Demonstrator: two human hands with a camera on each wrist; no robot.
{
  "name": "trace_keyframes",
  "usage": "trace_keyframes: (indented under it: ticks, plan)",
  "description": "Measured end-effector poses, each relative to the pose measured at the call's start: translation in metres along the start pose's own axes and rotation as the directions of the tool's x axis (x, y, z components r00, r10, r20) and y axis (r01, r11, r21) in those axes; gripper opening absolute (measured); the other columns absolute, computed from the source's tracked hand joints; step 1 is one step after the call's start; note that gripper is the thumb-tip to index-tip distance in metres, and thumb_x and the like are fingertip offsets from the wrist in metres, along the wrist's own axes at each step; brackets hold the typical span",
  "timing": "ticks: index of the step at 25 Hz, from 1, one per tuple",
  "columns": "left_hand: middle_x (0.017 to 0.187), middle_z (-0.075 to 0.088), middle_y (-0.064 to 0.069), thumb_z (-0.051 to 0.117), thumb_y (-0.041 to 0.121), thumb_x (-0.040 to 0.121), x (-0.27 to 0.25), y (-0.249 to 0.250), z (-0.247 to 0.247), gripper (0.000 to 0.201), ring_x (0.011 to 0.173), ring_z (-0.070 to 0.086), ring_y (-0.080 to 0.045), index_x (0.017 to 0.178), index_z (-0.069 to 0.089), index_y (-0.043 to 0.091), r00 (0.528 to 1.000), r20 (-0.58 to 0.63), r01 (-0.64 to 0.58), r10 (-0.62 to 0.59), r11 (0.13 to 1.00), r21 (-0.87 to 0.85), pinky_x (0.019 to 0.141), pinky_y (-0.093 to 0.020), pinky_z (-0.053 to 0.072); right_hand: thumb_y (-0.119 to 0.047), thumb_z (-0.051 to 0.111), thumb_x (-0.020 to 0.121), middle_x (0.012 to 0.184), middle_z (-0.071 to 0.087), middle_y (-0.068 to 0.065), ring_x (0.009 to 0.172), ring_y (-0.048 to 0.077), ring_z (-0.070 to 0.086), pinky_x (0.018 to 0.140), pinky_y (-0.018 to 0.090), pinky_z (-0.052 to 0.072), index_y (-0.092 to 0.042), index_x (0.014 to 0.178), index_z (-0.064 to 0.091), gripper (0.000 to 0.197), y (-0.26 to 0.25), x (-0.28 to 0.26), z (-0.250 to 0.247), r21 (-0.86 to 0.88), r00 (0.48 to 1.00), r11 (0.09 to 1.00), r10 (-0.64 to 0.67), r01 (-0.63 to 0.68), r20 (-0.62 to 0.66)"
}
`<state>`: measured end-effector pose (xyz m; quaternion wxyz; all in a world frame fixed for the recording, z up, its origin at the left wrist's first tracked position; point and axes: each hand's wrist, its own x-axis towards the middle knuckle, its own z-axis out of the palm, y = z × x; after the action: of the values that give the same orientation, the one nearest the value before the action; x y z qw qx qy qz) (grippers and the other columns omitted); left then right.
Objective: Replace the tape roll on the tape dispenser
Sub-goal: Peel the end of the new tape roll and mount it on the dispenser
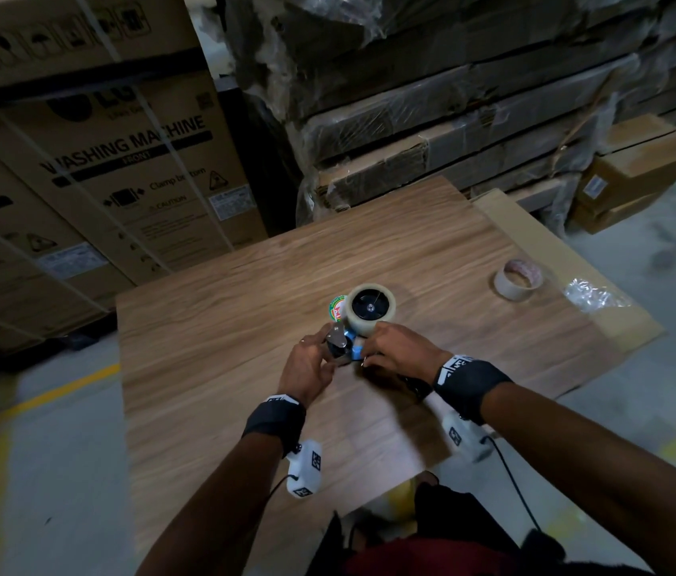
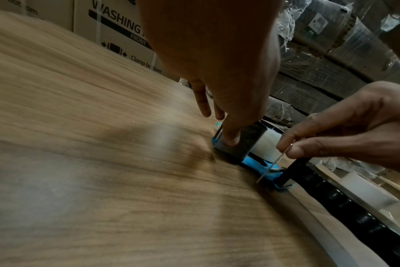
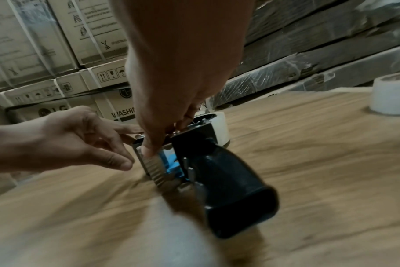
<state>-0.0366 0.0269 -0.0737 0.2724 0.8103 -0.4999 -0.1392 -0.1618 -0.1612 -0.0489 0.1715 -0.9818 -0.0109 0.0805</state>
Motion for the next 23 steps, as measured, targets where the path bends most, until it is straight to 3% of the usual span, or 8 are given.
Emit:
trace_keyframes:
  ticks: [4, 8, 12, 14, 16, 18, 21, 23]
  plan:
    - [0.142, 0.060, -0.008, 0.074, -0.003, 0.059, -0.001, 0.002, 0.002, 0.013, 0.091, 0.070, -0.034, 0.061, 0.068, 0.009, 1.000, -0.025, -0.002, 0.002, 1.000, 0.003, 0.078, -0.029, 0.045, -0.031, 0.062, 0.092, 0.090, 0.075, 0.020, 0.092, 0.038, 0.066, 0.077, 0.044, 0.051, -0.010, 0.090, 0.081, 0.028, -0.006, 0.003, 0.009, 0.052, 0.990, 0.992, 0.119, -0.115, -0.081]
    - [0.137, 0.063, -0.012, 0.070, 0.009, 0.067, -0.003, 0.006, 0.002, 0.012, 0.083, 0.069, -0.032, 0.057, 0.064, 0.006, 0.995, -0.084, -0.058, 0.057, 0.998, -0.015, 0.073, -0.029, 0.043, -0.033, 0.069, 0.090, 0.088, 0.075, 0.018, 0.093, 0.037, 0.067, 0.076, 0.042, 0.052, -0.012, 0.087, 0.079, 0.024, -0.013, 0.014, 0.019, 0.124, 0.932, 0.944, 0.324, -0.306, -0.164]
    - [0.143, 0.058, -0.004, 0.074, 0.007, 0.070, -0.001, 0.003, 0.001, 0.010, 0.097, 0.068, -0.029, 0.062, 0.067, 0.008, 1.000, -0.022, 0.005, -0.005, 1.000, -0.018, 0.080, -0.030, 0.047, -0.025, 0.080, 0.077, 0.089, 0.074, 0.013, 0.090, 0.036, 0.066, 0.079, 0.042, 0.055, -0.011, 0.090, 0.079, 0.019, -0.013, 0.003, 0.021, 0.155, 0.929, 0.972, 0.218, -0.179, -0.298]
    - [0.146, 0.055, 0.001, 0.073, 0.007, 0.069, 0.000, -0.007, 0.008, 0.009, 0.102, 0.069, -0.027, 0.064, 0.067, 0.012, 0.999, 0.006, 0.041, -0.041, 0.999, -0.018, 0.083, -0.033, 0.052, -0.034, 0.083, 0.069, 0.106, 0.070, 0.009, 0.102, 0.034, 0.062, 0.088, 0.044, 0.052, -0.016, 0.110, 0.077, 0.045, -0.004, -0.012, 0.023, 0.204, 0.888, 0.955, 0.280, -0.217, -0.366]
    - [0.140, 0.060, -0.003, 0.075, 0.014, 0.071, -0.001, -0.015, 0.017, 0.008, 0.103, 0.069, -0.030, 0.065, 0.070, 0.019, 0.995, -0.013, 0.094, -0.095, 0.995, -0.033, 0.084, -0.034, 0.054, -0.041, 0.086, 0.065, 0.121, 0.063, 0.010, 0.114, 0.034, 0.056, 0.095, 0.045, 0.050, -0.018, 0.128, 0.066, 0.070, 0.006, -0.026, 0.033, 0.267, 0.838, 0.885, 0.453, -0.382, -0.303]
    - [0.120, 0.072, -0.009, 0.078, 0.018, 0.074, -0.006, -0.014, 0.020, 0.002, 0.100, 0.071, -0.030, 0.074, 0.078, 0.020, 0.971, -0.059, 0.224, -0.233, 0.965, -0.136, 0.084, -0.033, 0.056, -0.042, 0.091, 0.064, 0.122, 0.064, 0.011, 0.113, 0.030, 0.060, 0.095, 0.039, 0.051, -0.016, 0.133, 0.054, 0.083, 0.014, -0.037, 0.044, 0.435, 0.772, 0.730, 0.625, -0.526, -0.117]
    - [0.090, 0.080, -0.001, 0.077, 0.027, 0.081, -0.013, -0.008, 0.019, 0.013, 0.085, 0.074, -0.012, 0.091, 0.081, 0.021, 0.902, -0.079, 0.375, -0.424, 0.861, -0.343, 0.077, -0.023, 0.056, -0.043, 0.094, 0.066, 0.101, 0.074, 0.004, 0.091, 0.019, 0.070, 0.075, 0.025, 0.053, -0.016, 0.110, 0.063, 0.060, 0.014, -0.041, 0.042, 0.624, 0.691, 0.497, 0.716, -0.603, 0.098]
    - [0.088, 0.080, 0.005, 0.075, 0.036, 0.081, -0.018, -0.010, 0.022, 0.017, 0.086, 0.073, -0.005, 0.094, 0.081, 0.027, 0.863, -0.087, 0.426, -0.498, 0.809, -0.405, 0.076, -0.018, 0.054, -0.036, 0.093, 0.071, 0.084, 0.076, 0.005, 0.071, 0.016, 0.070, 0.060, 0.022, 0.054, -0.017, 0.094, 0.072, 0.036, 0.005, -0.039, 0.033, 0.703, 0.728, 0.421, 0.655, -0.573, 0.201]
